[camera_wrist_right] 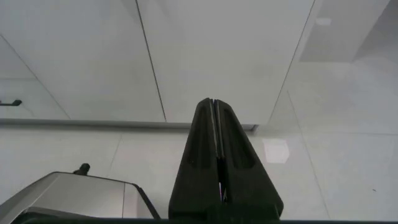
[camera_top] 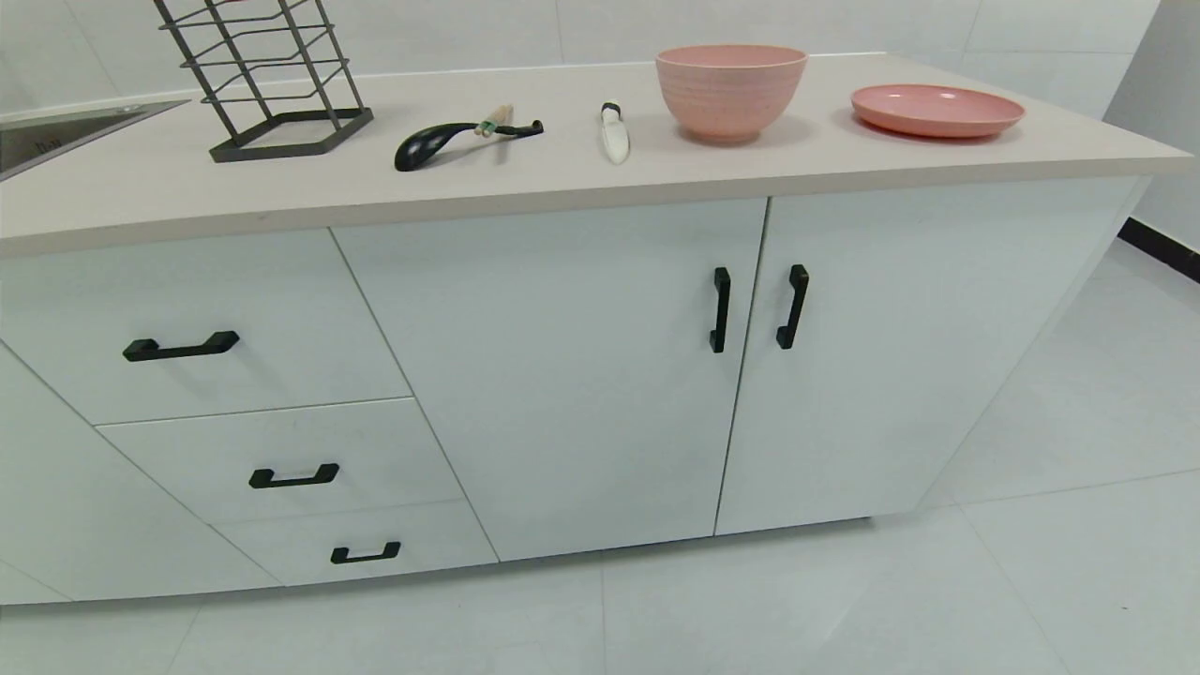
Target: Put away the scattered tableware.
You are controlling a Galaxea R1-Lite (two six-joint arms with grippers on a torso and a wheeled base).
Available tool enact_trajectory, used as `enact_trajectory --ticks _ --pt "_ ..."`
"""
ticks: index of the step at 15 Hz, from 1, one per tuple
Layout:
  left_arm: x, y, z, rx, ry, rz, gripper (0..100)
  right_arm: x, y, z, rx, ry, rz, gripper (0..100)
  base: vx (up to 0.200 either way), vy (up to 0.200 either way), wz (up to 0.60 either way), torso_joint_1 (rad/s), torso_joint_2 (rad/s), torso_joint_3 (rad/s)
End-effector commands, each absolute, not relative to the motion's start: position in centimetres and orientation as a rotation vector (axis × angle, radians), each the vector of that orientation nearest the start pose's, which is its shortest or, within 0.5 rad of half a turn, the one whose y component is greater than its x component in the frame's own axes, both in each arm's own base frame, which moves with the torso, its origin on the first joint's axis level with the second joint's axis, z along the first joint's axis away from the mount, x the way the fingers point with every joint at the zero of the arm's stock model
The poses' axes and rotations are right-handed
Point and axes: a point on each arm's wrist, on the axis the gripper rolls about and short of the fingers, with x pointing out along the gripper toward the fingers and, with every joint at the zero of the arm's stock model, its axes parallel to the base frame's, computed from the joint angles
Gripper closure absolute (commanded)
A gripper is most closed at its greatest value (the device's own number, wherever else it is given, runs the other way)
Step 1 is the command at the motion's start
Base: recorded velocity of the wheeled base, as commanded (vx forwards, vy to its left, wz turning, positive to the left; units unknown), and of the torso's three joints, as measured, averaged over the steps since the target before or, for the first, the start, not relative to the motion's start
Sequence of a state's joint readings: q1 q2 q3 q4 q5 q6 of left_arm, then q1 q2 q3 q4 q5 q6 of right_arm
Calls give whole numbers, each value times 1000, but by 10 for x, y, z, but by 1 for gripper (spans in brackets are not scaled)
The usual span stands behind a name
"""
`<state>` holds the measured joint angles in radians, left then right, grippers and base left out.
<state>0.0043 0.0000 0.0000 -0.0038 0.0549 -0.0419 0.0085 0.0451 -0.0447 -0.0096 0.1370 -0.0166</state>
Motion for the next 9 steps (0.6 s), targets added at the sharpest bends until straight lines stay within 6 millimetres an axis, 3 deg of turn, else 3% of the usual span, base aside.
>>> enact_trajectory --ticks 1,5,6,9 --pt "-23 1 76 -40 -6 60 0 -18 3 117 -16 5 169 100 0 0 0 0 0 0" --pt "-23 1 76 -42 -6 60 0 -3 4 151 -18 57 281 100 0 0 0 0 0 0" --pt "-23 1 76 -42 -6 60 0 5 5 156 -16 92 330 0 0 0 0 0 0 0" --pt "-23 1 76 -40 -6 60 0 30 9 165 -22 79 361 0 0 0 0 0 0 0"
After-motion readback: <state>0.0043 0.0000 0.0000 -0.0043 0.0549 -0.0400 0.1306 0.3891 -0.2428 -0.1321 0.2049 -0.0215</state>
